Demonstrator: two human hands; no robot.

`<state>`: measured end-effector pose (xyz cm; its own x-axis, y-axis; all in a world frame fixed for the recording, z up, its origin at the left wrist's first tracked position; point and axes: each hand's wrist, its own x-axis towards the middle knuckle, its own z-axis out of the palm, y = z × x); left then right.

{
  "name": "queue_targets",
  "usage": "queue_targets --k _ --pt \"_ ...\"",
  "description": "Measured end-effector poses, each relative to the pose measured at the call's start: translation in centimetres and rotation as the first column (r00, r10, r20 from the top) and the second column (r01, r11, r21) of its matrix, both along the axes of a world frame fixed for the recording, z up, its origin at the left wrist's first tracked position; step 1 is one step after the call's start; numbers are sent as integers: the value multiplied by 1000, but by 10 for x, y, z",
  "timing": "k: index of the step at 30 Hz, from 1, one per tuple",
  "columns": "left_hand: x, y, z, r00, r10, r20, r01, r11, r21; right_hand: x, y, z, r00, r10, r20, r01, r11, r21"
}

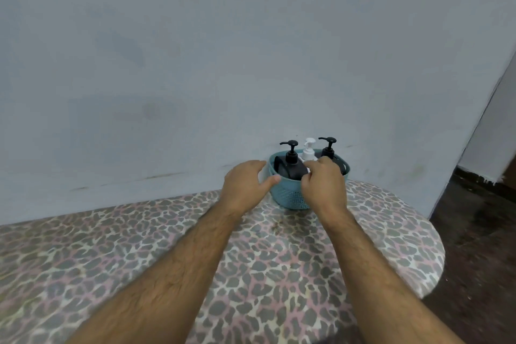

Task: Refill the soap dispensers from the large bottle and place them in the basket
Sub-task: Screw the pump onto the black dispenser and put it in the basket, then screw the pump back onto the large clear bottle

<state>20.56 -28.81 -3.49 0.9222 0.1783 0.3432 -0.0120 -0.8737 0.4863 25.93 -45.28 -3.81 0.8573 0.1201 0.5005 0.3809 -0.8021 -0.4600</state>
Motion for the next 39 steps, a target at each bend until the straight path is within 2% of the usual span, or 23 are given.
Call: queue_targets --k 2,4,11,16,24,28,33,39 --pt "-26 17 -10 999 14 -44 -13 1000 27 -19 8 -4 998 67 5 -67 996 64" --pt "-53 32 -19 996 35 -76 -32 998 45 -38 21 -9 992 126 -17 -125 990 59" --pt "-175 76 -42 970 185 -154 -161 974 159 -125 68 -29 945 275 -177 -308 930 -200" --pt "-268 100 -54 931 292 -217 -262 952 157 -200 101 -33 875 371 -310 -459 841 -288" --pt "-387 129 -51 910 390 -138 -373 918 134 -303 152 -31 797 502 -336 -596 745 -300" --pt "-428 146 -44 906 421 -30 -419 905 71 -337 173 -25 772 540 -335 -632 712 -307" --pt "-461 167 -37 841 534 84 -537 843 19 -365 200 -17 714 611 -343 -695 679 -235" --pt "-482 195 -32 776 625 85 -618 780 -99 -382 238 -13 598 702 -386 -760 650 6"
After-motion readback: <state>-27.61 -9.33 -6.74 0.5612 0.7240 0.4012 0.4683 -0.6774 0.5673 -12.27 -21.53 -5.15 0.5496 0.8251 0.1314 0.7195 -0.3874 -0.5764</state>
